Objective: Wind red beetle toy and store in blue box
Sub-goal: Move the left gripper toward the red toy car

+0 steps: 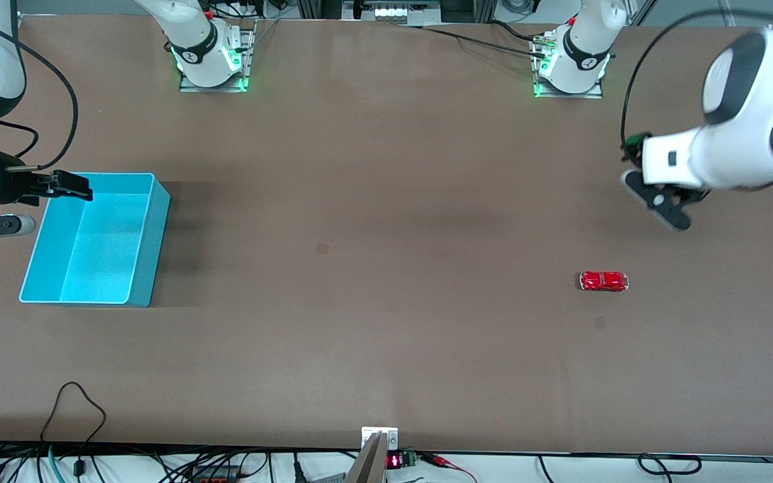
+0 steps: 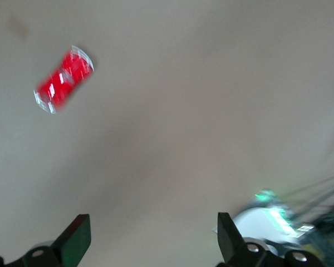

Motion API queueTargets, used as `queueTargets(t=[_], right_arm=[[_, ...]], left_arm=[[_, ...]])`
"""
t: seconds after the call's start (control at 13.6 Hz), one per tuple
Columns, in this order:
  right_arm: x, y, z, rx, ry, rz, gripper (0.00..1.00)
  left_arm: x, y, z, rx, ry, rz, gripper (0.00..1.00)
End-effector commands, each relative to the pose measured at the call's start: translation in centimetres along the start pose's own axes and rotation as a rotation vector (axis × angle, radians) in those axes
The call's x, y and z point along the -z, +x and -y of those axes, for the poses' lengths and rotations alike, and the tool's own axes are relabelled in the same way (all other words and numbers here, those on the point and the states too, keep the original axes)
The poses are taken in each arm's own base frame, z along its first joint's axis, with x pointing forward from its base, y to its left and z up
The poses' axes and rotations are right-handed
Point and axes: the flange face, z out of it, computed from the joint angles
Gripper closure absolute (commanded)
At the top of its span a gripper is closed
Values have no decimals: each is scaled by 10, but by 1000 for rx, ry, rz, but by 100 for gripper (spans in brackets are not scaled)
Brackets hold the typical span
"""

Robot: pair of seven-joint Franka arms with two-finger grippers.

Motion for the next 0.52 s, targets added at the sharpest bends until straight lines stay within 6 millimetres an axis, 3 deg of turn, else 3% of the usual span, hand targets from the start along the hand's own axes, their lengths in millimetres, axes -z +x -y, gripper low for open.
queueTargets(t=[0.0, 0.15, 0.44], right_arm=[[1, -4, 1, -5, 1, 22, 0], [1, -5, -1, 3, 0, 22, 0], [-3, -3, -1, -2, -2, 33, 0]], left_arm=[[-51, 17, 44, -244, 72, -28, 0], [-88, 25, 80, -354, 108, -65, 0], [-139, 51, 119, -511, 236, -136, 0]])
